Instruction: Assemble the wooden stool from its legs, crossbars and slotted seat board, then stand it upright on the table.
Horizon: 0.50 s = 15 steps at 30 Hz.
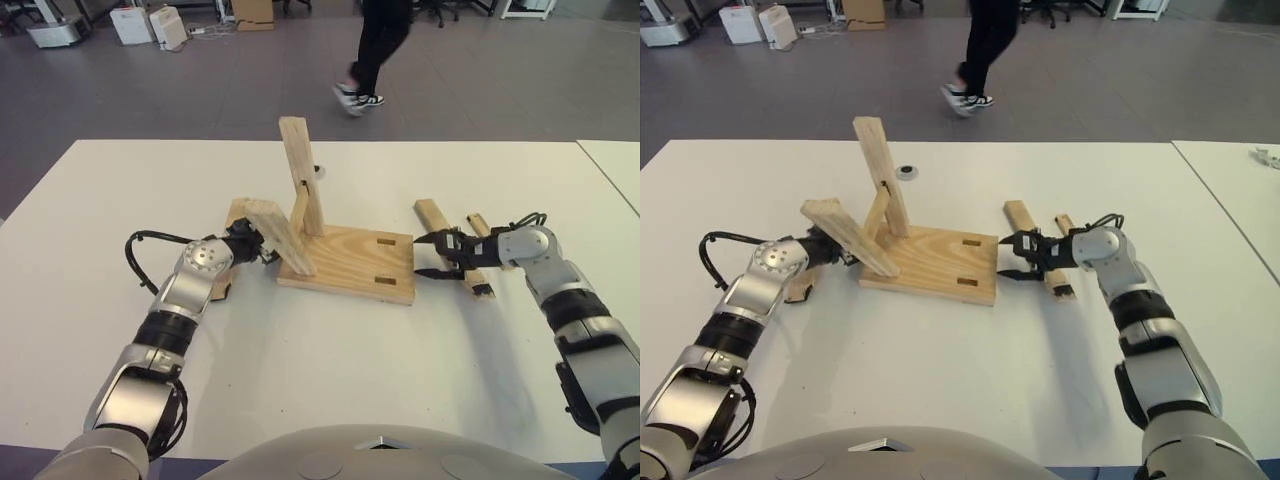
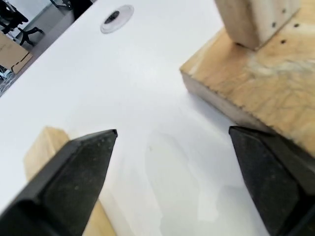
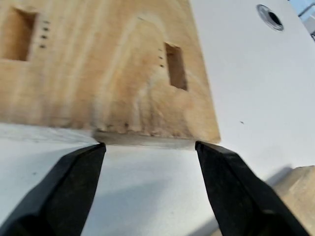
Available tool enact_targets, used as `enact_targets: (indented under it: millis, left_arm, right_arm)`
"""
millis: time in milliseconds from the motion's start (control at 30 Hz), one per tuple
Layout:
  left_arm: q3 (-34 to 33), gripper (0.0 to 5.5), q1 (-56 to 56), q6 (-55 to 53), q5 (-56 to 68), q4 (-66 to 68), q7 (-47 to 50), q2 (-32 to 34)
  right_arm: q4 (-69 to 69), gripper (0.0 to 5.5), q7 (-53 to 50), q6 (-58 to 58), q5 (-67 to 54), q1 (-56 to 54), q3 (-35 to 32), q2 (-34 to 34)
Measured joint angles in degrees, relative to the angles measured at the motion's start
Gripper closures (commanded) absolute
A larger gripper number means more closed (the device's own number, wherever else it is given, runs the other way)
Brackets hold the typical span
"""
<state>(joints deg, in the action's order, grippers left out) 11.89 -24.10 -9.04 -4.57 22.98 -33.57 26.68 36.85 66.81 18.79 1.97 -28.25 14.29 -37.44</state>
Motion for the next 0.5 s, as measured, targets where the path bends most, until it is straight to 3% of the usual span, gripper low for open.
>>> enact_targets:
  millis: [100,233,367,500]
  left_arm:
    - [-6.24,1.30,1.05,3.57,3.55,-3.67,-3.68,5.41]
    - [-9.78,1.30,12.21,-1.50,9.21,-26.13,-12.35,13.36]
    - [-4.33,1.30,23.05,-9.42,7.37,-41.45,-19.58,21.63]
    - [4.04,1.30,17.64,-10.61,0.89,-38.00,-14.00,13.83]
  right_arm:
    - [-7.26,2.09,-4.32,-6.02,-2.35,0.23,-5.45,-2.04]
    - [5.80,2.09,-17.66,-7.88,1.17,-10.63,-5.52,7.40]
    - [24.92,2.09,-30.78,-6.71,9.67,-20.99,-0.84,16.38]
    - [33.47,2.09,-32.24,-4.15,17.01,-24.65,5.57,21.21]
